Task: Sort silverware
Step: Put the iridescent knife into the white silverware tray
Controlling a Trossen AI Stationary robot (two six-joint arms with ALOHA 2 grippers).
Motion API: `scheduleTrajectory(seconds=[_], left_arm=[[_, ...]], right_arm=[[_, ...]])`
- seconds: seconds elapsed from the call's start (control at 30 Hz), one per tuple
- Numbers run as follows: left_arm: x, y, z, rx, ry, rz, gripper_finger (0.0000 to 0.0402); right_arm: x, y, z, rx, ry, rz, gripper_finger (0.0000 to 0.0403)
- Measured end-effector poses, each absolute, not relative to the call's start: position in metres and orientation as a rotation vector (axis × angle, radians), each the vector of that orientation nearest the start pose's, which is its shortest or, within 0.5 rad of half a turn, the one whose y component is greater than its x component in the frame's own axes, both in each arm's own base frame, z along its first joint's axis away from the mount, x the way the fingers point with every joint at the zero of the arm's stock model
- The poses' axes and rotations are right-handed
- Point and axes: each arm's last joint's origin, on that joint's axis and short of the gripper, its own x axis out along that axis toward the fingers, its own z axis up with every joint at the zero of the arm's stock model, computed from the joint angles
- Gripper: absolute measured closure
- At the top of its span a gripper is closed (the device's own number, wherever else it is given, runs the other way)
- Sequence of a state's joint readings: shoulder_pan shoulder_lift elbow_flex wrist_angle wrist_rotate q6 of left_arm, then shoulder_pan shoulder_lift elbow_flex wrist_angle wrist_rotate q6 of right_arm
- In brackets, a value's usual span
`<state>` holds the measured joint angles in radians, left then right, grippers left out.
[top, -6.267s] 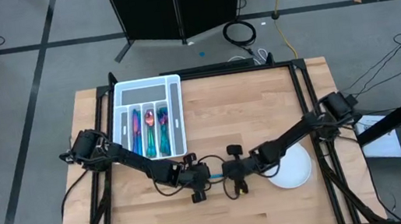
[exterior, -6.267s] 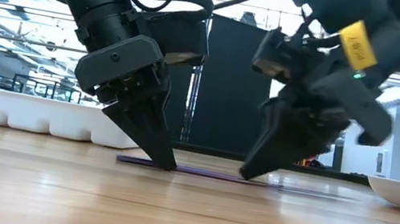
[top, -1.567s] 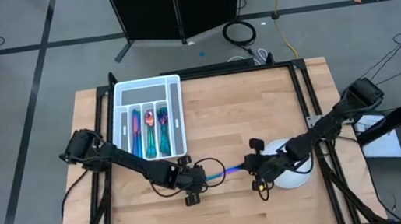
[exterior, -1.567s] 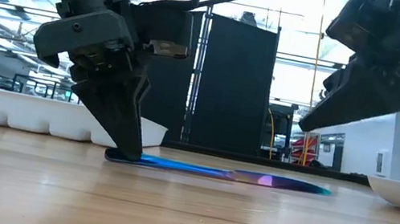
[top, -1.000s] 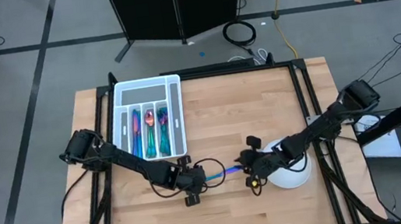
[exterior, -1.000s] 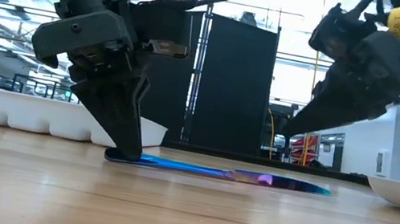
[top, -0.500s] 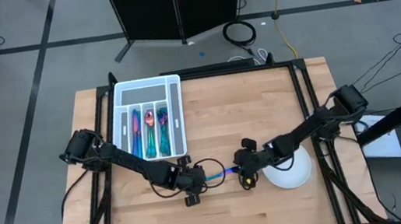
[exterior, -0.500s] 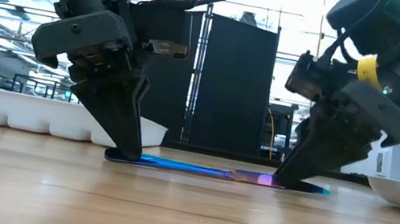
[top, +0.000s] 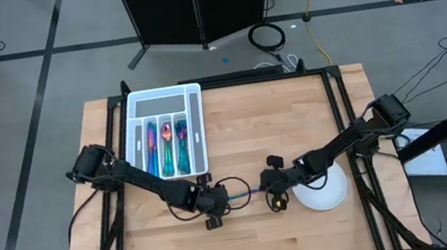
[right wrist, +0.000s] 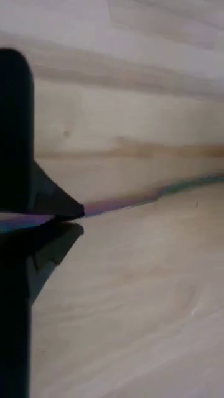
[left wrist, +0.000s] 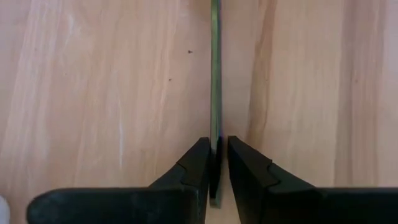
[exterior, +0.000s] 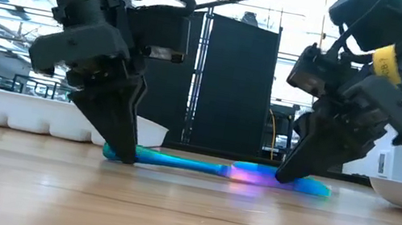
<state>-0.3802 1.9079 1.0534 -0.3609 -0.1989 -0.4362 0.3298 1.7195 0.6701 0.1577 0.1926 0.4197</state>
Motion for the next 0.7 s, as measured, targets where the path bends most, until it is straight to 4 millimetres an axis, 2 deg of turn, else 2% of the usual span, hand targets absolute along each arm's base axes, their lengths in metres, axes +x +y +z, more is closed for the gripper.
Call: scheduleTrajectory(seconds=[0.7], left_arm=[[0.333, -0.1218, 0.1203, 0.023, 1.087, 0.035, 0.0343]], right_arm=[[0.2837, 0.0985, 0.111, 0.07, 0.776, 0.0, 0.0402]])
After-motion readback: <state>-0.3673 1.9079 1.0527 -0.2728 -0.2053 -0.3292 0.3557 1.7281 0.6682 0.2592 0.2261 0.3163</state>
